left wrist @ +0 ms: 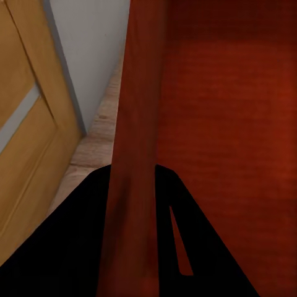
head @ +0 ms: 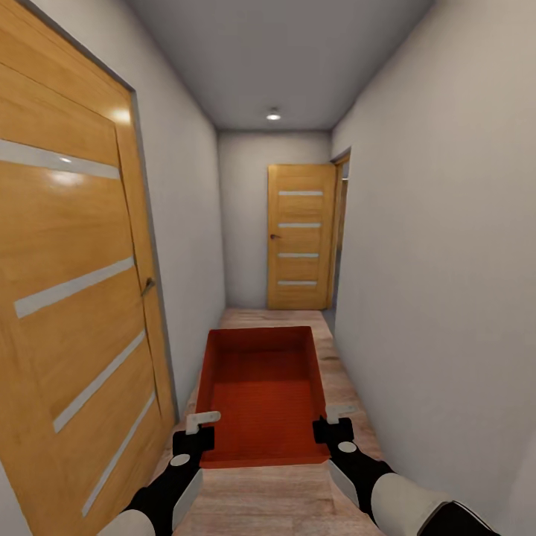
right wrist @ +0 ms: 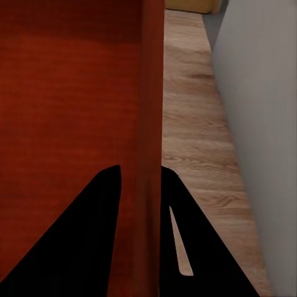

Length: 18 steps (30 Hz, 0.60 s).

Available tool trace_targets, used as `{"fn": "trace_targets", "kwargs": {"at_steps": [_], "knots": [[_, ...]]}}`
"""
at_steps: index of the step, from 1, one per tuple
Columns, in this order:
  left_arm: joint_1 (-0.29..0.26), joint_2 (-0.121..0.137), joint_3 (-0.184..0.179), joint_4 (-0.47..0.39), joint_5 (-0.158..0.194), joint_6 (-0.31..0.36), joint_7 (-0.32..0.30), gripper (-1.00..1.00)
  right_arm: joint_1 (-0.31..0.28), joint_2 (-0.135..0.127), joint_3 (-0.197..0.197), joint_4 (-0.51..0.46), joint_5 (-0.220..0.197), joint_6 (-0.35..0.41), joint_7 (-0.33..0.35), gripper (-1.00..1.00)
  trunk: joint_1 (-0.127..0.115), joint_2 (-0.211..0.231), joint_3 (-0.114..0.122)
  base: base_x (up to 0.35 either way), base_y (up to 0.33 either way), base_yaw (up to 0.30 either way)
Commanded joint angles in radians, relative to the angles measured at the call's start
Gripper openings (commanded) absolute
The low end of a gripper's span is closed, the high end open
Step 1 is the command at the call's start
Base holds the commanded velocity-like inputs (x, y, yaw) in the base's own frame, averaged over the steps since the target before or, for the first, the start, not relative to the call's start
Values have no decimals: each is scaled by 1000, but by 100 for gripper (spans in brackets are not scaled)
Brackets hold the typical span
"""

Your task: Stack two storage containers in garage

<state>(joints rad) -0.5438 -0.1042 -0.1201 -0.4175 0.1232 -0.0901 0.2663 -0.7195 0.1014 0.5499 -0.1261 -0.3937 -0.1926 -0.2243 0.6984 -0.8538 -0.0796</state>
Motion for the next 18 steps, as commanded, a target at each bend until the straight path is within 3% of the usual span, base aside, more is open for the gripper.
{"fn": "trace_targets", "kwargs": {"at_steps": [1, 18], "knots": [[-1, 18, 65, 2, 15, -4, 14, -100, -1, 1, -46, -4, 9, -45, 6, -100, 1, -1, -2, 326, 39, 0], [-1, 20, 65, 2, 15, -4, 14, -100, -1, 0, -47, -4, 9, -45, 6, -100, 1, -1, -2, 326, 6, 0]]}}
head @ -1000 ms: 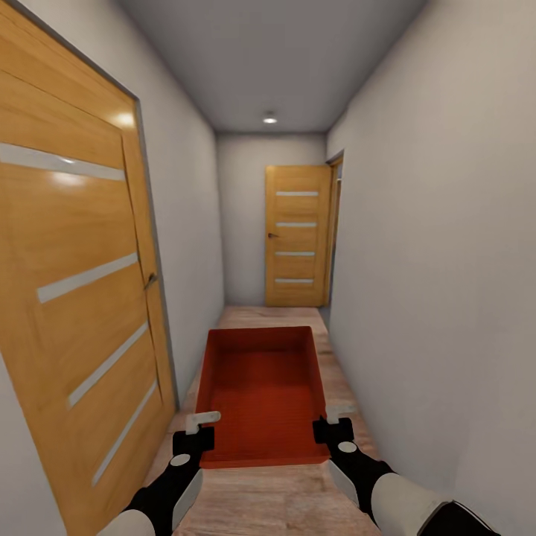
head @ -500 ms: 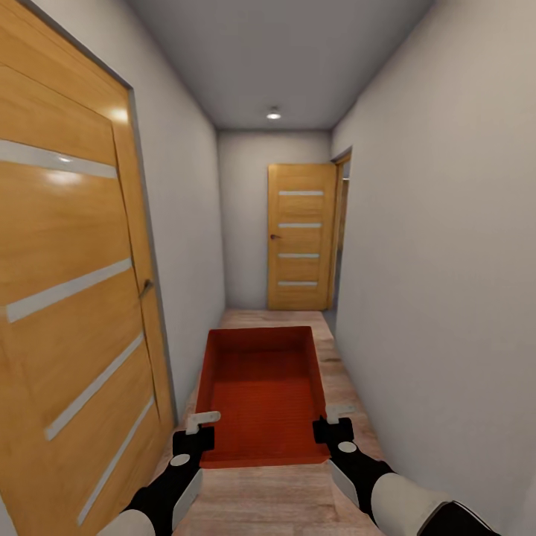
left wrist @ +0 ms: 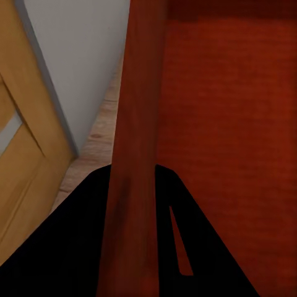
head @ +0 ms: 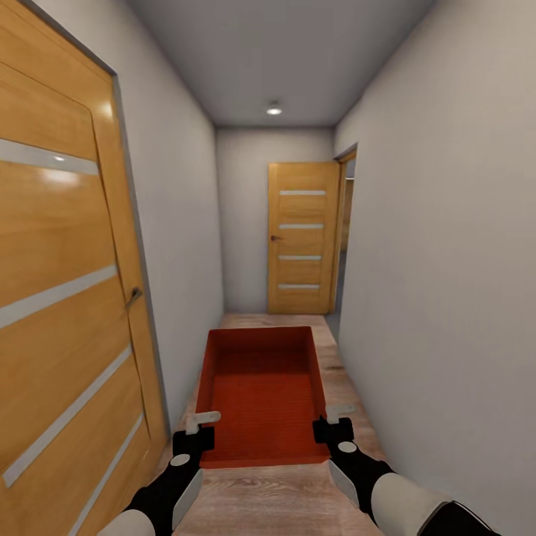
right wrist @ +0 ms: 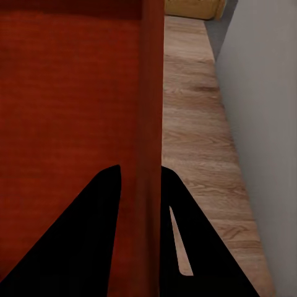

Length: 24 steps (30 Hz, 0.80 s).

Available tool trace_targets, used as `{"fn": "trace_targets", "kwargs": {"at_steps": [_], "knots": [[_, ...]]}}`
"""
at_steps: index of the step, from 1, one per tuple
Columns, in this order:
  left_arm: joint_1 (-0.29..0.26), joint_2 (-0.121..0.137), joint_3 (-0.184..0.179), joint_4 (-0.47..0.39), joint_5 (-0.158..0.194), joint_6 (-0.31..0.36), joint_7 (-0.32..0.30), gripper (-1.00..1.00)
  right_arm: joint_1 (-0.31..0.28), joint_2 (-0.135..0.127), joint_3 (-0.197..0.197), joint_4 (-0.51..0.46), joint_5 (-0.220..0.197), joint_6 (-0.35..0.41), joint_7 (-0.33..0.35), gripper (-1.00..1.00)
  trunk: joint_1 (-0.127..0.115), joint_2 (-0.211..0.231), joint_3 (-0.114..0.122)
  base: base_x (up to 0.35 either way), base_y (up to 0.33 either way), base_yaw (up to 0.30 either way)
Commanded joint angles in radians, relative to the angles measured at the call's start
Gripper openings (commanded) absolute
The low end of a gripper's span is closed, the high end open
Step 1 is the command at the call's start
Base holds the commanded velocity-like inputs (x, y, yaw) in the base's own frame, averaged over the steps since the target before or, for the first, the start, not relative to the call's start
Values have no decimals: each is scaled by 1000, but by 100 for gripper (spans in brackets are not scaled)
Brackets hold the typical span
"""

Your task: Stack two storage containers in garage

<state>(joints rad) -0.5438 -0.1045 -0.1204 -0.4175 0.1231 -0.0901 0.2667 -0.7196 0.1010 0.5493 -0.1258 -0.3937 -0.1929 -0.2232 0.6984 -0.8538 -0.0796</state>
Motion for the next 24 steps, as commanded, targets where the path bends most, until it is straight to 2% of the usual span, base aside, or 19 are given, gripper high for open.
{"fn": "trace_targets", "kwargs": {"at_steps": [1, 24], "knots": [[-1, 20, 65, 2, 15, -3, 14, -100, -1, 0, -46, -4, 9, -45, 5, -100, 1, -1, -2, 326, 0, 0], [0, 23, 65, 2, 15, -3, 14, -100, -1, 0, -46, -5, 9, -46, 5, -100, 1, -1, -2, 326, 0, 0]]}}
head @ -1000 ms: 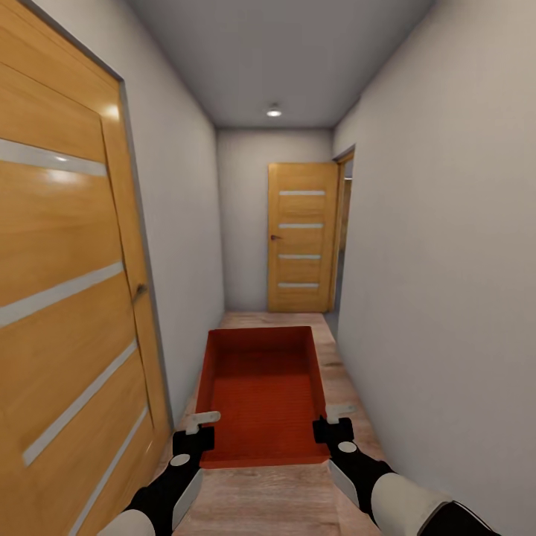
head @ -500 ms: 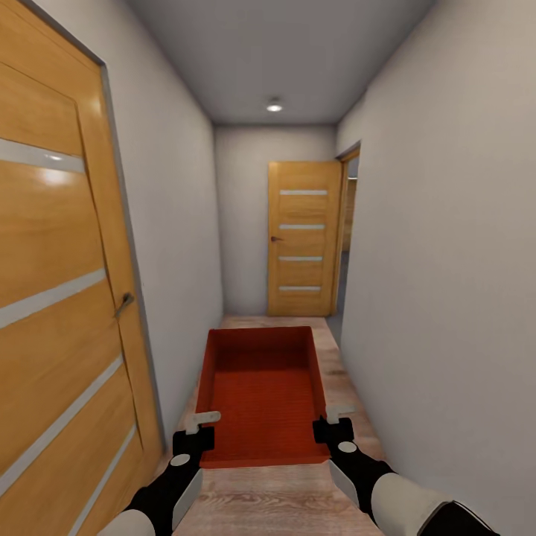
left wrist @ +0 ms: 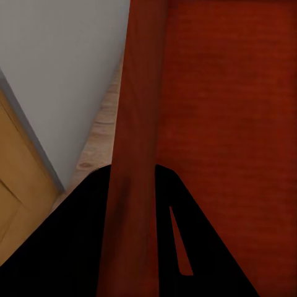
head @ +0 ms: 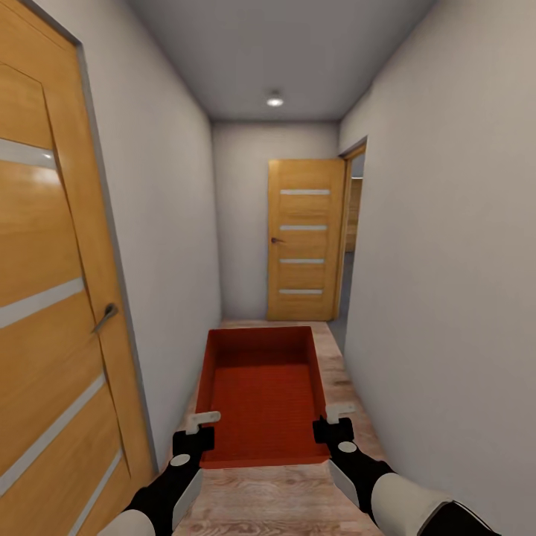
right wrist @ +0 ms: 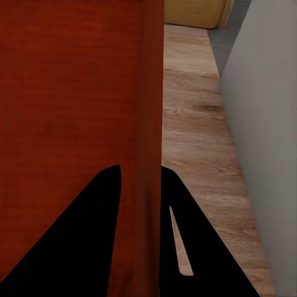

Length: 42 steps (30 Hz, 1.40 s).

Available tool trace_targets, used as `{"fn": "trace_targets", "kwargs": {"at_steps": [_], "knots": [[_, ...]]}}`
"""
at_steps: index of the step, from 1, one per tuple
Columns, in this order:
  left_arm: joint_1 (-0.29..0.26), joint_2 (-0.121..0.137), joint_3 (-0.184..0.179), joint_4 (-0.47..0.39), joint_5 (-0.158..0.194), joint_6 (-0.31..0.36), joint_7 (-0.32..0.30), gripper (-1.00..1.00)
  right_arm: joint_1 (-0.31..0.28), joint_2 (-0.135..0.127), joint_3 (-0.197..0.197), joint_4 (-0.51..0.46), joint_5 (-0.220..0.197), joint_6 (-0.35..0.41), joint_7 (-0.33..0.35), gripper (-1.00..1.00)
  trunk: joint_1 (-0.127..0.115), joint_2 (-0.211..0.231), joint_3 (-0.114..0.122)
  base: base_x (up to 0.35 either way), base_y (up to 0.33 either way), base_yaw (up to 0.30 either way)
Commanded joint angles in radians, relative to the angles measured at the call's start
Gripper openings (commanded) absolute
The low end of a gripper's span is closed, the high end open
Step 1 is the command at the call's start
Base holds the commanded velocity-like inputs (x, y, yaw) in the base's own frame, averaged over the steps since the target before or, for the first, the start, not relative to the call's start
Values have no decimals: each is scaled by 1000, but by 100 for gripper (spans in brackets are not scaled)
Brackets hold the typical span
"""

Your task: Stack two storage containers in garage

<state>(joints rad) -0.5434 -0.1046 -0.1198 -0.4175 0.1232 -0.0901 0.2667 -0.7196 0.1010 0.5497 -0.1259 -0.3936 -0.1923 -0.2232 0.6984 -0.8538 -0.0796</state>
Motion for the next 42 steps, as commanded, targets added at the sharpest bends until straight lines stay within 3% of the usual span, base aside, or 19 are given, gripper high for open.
{"fn": "trace_targets", "kwargs": {"at_steps": [1, 42], "knots": [[-1, 24, 65, 2, 15, -3, 14, -100, -1, 0, -47, -4, 9, -47, 5, -100, 1, -1, -2, 326, 0, 0], [-1, 26, 65, 2, 15, -3, 14, -100, -1, 0, -47, -4, 9, -46, 5, -100, 1, -1, -2, 326, 0, 0]]}}
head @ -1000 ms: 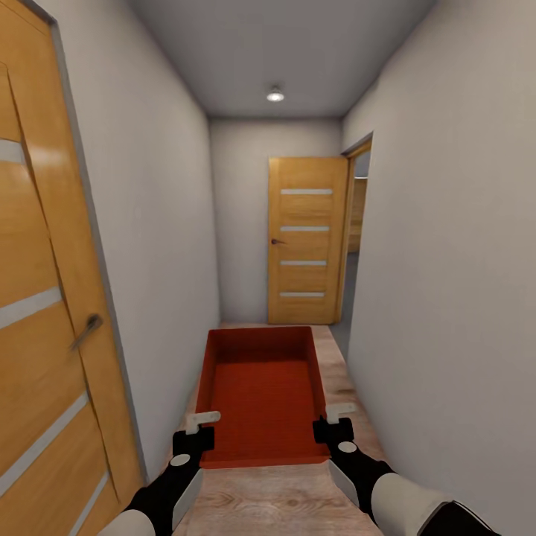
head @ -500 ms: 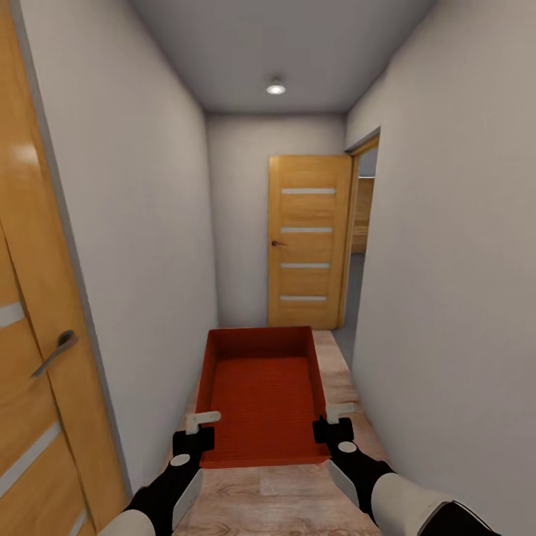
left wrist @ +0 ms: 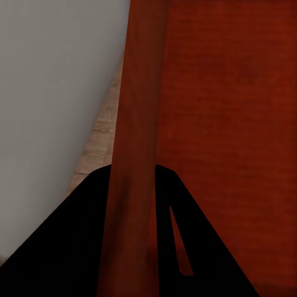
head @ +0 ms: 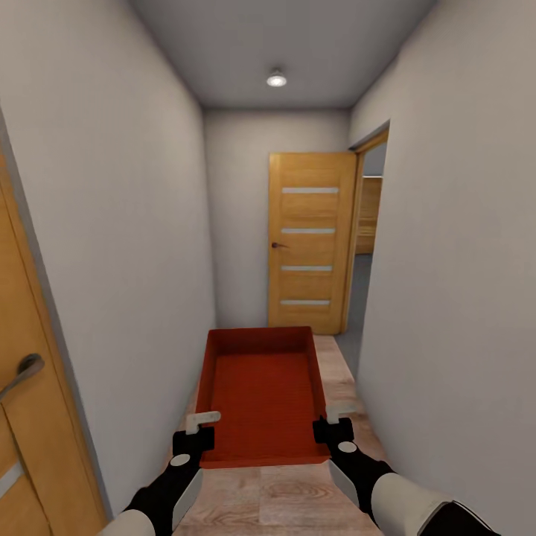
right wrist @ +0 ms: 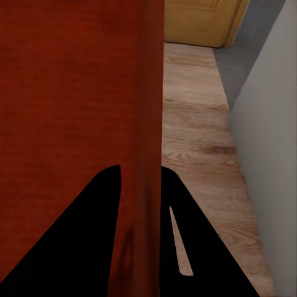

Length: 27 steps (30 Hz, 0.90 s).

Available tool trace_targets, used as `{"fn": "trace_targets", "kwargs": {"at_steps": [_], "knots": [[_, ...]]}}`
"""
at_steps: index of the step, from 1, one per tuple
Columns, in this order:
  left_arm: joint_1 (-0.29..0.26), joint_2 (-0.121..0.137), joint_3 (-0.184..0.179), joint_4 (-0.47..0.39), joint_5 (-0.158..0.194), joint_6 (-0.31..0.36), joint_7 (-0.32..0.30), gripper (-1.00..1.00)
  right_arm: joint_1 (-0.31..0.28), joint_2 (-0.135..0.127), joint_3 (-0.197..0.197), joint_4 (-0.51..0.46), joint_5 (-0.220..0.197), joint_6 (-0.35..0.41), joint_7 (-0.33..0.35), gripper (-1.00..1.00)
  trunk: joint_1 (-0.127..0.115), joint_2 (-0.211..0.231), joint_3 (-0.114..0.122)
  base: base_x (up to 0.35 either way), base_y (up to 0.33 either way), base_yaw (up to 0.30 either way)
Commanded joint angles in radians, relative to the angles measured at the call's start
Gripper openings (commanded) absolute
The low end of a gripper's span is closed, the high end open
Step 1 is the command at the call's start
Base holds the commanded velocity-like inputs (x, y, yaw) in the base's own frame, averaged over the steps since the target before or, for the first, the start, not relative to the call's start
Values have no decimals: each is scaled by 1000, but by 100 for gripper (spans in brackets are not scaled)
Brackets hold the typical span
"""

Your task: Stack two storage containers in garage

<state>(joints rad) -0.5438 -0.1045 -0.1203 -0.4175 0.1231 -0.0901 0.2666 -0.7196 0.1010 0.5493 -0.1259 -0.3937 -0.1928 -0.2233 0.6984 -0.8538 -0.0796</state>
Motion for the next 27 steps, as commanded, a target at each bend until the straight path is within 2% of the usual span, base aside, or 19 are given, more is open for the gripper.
{"fn": "trace_targets", "kwargs": {"at_steps": [1, 27], "knots": [[0, 26, 65, 2, 15, -3, 14, -100, -1, 0, -46, -4, 9, -45, 5, -100, 1, -1, -2, 326, 0, 0], [0, 26, 65, 2, 15, -3, 14, -100, -1, 0, -46, -4, 9, -45, 5, -100, 1, -1, -2, 326, 0, 0]]}}
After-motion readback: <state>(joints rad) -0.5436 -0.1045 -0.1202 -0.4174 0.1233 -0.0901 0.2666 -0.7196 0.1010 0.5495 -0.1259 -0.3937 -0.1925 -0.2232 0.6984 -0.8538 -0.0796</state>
